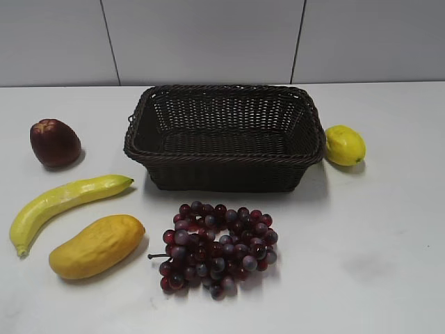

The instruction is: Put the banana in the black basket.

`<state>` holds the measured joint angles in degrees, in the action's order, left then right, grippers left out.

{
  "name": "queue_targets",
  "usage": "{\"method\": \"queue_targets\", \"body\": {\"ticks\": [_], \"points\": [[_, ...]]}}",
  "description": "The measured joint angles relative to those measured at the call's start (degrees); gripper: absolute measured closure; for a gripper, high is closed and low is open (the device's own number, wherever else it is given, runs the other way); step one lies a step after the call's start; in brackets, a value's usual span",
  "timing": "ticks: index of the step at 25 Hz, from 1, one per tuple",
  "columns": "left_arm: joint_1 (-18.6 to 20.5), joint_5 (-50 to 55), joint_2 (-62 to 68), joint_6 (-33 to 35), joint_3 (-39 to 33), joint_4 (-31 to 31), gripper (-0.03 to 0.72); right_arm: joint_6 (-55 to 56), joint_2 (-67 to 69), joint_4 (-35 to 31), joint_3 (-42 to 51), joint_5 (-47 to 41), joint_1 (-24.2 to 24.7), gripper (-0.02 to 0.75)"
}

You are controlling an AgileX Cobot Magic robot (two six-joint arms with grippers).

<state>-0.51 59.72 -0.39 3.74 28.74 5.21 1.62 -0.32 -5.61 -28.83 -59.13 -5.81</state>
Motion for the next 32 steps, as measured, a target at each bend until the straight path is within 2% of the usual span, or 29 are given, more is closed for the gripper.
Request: {"method": "queue_targets", "body": {"ticks": [12, 32], "points": [[0.00, 1.01, 3.76, 0.00, 1.94, 0.96, 0.191, 0.00, 0.00, 0.00, 0.00, 0.00, 0.00, 0.218], [0.00, -0.93, 52.81, 8.76, 18.47, 3.62, 0.192, 0.00, 0.00, 0.00, 0.00, 0.00, 0.00, 0.218]]}}
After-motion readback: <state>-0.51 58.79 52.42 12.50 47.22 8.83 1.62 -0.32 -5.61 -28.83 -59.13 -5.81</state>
